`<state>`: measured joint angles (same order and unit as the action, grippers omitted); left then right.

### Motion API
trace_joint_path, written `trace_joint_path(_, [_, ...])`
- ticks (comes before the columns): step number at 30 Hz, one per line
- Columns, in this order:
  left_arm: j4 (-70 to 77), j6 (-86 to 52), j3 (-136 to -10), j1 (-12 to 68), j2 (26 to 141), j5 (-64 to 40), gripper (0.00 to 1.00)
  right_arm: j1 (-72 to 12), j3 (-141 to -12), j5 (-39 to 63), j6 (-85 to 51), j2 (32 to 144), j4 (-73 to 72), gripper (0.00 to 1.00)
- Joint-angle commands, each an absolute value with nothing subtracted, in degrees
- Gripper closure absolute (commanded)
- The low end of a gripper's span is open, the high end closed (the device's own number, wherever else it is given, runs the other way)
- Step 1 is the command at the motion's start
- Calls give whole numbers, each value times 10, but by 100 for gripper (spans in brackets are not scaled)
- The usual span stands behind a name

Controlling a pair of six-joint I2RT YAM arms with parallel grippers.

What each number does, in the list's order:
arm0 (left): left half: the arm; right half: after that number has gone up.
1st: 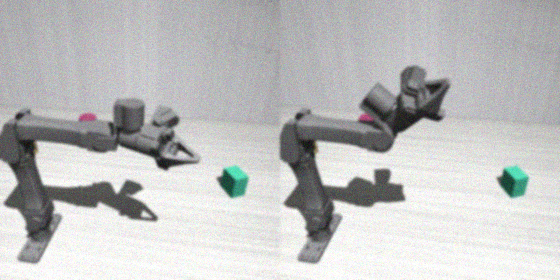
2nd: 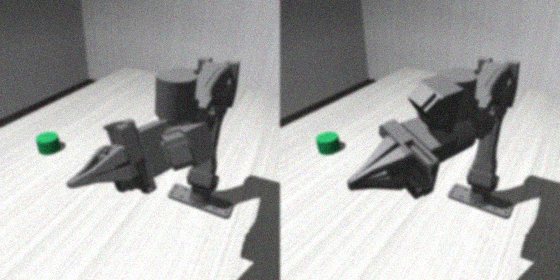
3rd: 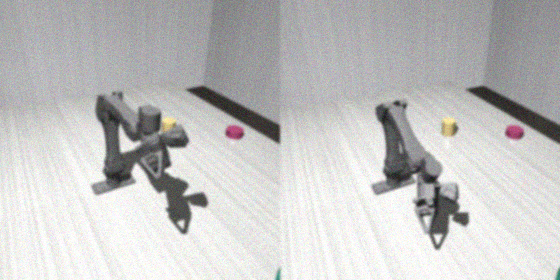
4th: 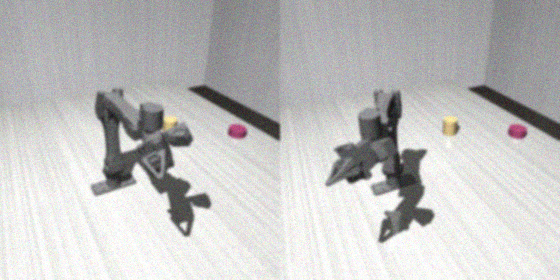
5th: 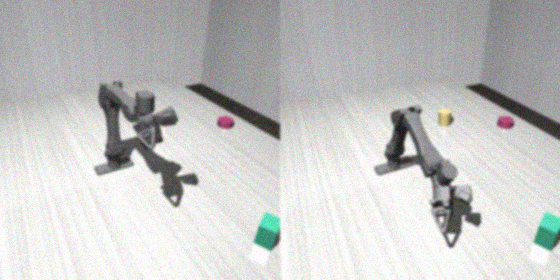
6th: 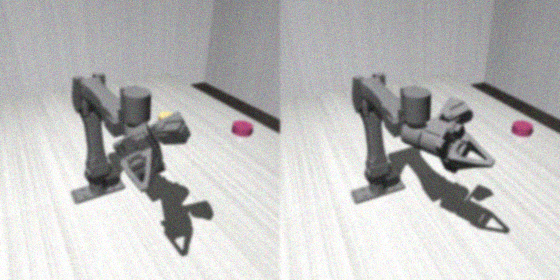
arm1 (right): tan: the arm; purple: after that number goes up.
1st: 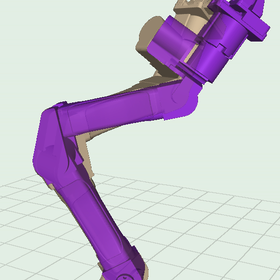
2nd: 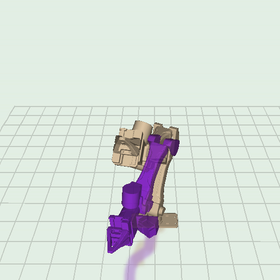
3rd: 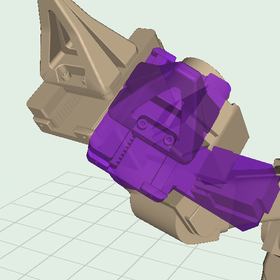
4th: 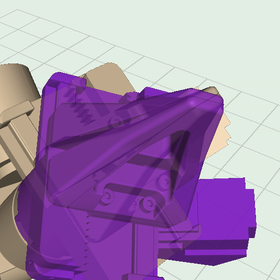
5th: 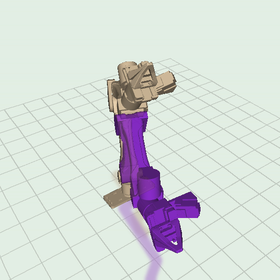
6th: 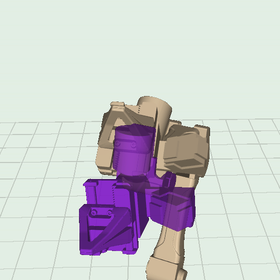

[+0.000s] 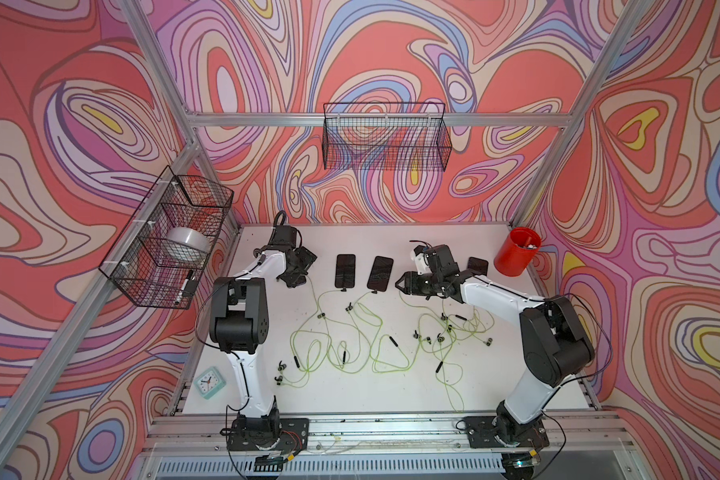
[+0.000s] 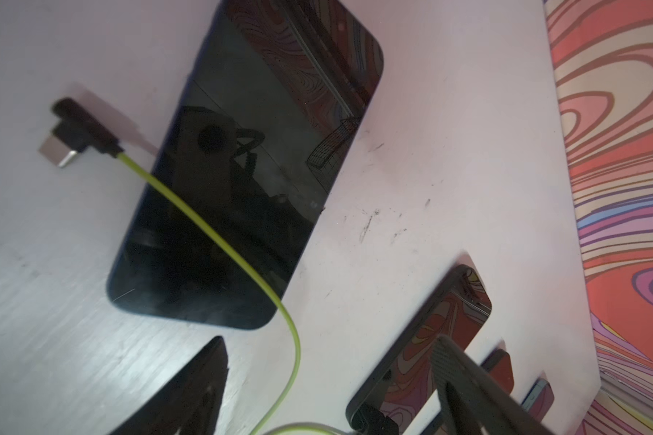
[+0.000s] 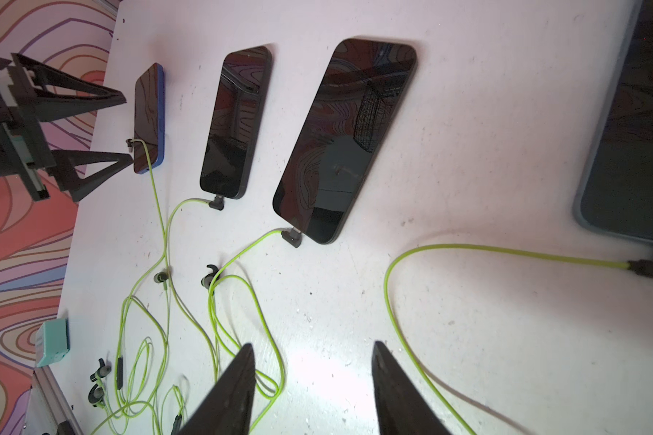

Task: Plug wired earphones into phones
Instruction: Pick up the wired earphone from the center of the board.

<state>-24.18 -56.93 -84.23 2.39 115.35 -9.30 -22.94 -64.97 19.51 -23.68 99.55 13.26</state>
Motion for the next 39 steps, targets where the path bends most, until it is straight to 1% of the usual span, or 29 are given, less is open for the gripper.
trace_joint_path(1, [-278, -563, -850, 27, 1175, -81, 22, -228, -641, 185, -238, 986, 131, 49])
trace_joint_path(5, [-271, -568, -840, 35, 1176, -91, 29, -227, -635, 182, -237, 984, 132, 49])
trace_joint_path(7, [-271, -563, -840, 40, 1178, -88, 35, -228, -635, 181, -237, 984, 131, 50])
trace_joint_path(8, [-271, -561, -841, 41, 1181, -90, 39, -228, -635, 181, -237, 984, 130, 50])
trace_joint_path(11, [-262, -567, -841, 42, 1192, -104, 57, -228, -634, 181, -236, 982, 130, 50])
trace_joint_path(13, [-258, -568, -840, 44, 1194, -110, 67, -228, -632, 179, -235, 978, 132, 50])
trace_joint_path(19, [-258, -550, -821, 46, 1179, -108, 93, -228, -628, 176, -235, 974, 133, 50])
trace_joint_path(21, [-258, -542, -807, 46, 1165, -105, 100, -228, -630, 178, -236, 975, 133, 50])
trace_joint_path(25, [-256, -500, -771, 50, 1120, -107, 100, -228, -637, 194, -246, 980, 128, 50])
trace_joint_path(31, [-275, -351, -723, 86, 1039, -141, 100, -232, -673, 262, -287, 1012, 110, 51])
trace_joint_path(33, [-272, -309, -701, 96, 1006, -155, 100, -236, -693, 282, -305, 1043, 106, 51])
trace_joint_path(36, [-259, -249, -666, 107, 956, -181, 100, -239, -723, 319, -355, 1069, 84, 51])
trace_joint_path(39, [-239, -206, -631, 109, 908, -220, 100, -247, -748, 345, -420, 1094, 45, 48])
